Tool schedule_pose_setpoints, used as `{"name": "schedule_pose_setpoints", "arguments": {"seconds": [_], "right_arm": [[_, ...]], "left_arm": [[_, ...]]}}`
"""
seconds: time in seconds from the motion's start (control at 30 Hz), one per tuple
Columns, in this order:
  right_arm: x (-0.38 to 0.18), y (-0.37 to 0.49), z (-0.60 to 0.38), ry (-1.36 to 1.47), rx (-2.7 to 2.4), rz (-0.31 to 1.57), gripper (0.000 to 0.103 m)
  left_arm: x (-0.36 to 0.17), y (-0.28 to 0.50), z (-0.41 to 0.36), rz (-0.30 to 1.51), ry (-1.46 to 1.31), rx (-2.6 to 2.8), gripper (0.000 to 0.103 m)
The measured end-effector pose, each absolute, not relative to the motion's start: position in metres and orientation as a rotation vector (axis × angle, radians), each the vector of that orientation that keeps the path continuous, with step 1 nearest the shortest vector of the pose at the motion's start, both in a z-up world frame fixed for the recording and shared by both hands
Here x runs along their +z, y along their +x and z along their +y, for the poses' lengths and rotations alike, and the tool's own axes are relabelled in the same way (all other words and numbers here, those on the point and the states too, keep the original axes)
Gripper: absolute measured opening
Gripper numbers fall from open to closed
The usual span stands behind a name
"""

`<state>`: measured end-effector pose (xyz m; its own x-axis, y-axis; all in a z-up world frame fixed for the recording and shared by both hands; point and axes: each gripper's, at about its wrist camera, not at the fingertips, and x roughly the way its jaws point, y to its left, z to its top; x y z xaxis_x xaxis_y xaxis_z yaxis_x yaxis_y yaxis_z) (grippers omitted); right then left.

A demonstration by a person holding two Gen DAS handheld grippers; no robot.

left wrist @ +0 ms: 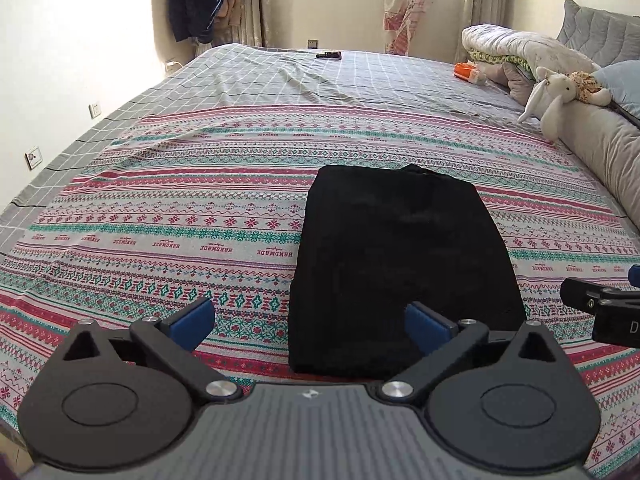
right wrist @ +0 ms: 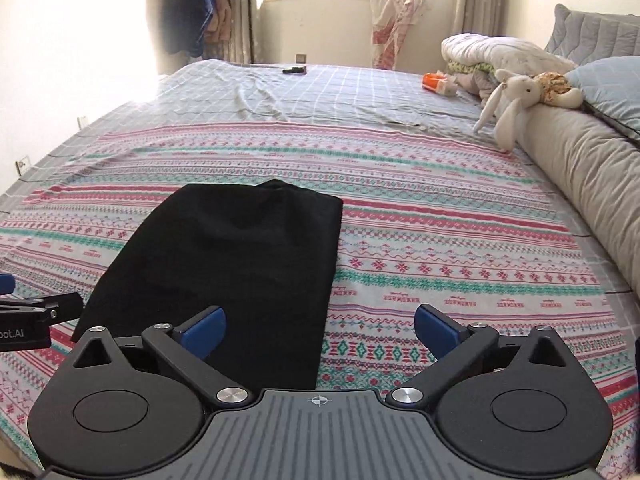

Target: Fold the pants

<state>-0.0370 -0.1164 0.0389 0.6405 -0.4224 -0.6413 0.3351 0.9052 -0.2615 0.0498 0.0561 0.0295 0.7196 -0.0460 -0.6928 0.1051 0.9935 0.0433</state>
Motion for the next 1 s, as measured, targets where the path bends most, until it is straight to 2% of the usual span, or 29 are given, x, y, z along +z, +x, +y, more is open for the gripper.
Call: {"name": "schedule_pose_setpoints", "arguments": {"seconds": [0.23, 1.0], "right_arm": [[0.018, -0.044, -0.125, -0.060, -0.490, 0.816, 0.103], [-0.016, -0.023, -0.108, -0.078, -0.446, 0.889, 0.103]], "left_arm": [[0.000, 0.050, 0.055, 0.865, 0.065, -0.053, 0.103], [-0.009, 0.053, 0.058, 0.864, 0.085, -0.006, 0.103]]}}
